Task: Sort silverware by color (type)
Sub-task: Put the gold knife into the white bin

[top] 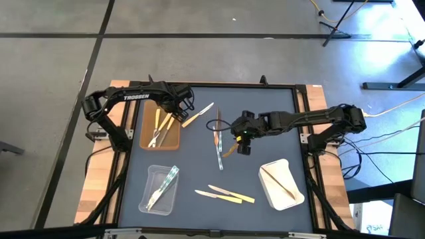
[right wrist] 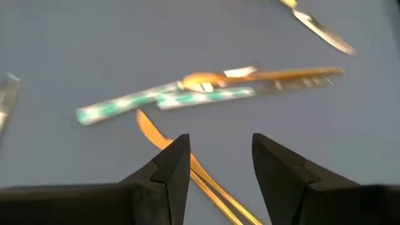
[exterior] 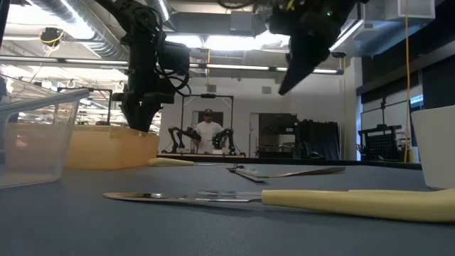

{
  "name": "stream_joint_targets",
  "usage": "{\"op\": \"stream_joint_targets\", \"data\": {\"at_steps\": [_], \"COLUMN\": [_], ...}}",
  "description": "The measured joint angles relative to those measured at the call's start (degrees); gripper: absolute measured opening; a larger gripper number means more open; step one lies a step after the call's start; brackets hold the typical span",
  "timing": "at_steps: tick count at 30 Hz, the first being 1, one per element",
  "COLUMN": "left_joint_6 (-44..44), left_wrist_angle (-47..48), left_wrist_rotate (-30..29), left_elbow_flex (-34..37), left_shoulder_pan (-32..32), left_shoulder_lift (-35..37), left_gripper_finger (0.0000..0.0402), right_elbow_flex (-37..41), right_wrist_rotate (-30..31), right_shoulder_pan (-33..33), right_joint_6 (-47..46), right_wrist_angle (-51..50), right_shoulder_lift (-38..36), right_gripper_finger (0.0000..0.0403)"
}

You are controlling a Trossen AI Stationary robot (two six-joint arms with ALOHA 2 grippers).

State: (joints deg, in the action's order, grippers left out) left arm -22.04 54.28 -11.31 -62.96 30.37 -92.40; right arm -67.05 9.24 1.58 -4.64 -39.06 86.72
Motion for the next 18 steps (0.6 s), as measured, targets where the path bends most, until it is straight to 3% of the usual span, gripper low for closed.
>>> {"op": "stream_joint_targets", "data": {"at_steps": [18], "left_joint_6": [0.0], "left_wrist_angle": [-3.4], "left_wrist_rotate": [0.0], "left_elbow_flex": [0.0], "left_shoulder_pan": [0.0], "left_shoulder_lift": [0.0], "left_gripper_finger": [0.0158], "right_elbow_flex": [0.0], "right_wrist_rotate": [-4.8], "right_shoulder_pan": [4.8], "right_joint_6": [-0.6], "right_wrist_angle": [-1.0], "right_shoulder_lift": [-0.1], "right_gripper_finger": [0.0159]}}
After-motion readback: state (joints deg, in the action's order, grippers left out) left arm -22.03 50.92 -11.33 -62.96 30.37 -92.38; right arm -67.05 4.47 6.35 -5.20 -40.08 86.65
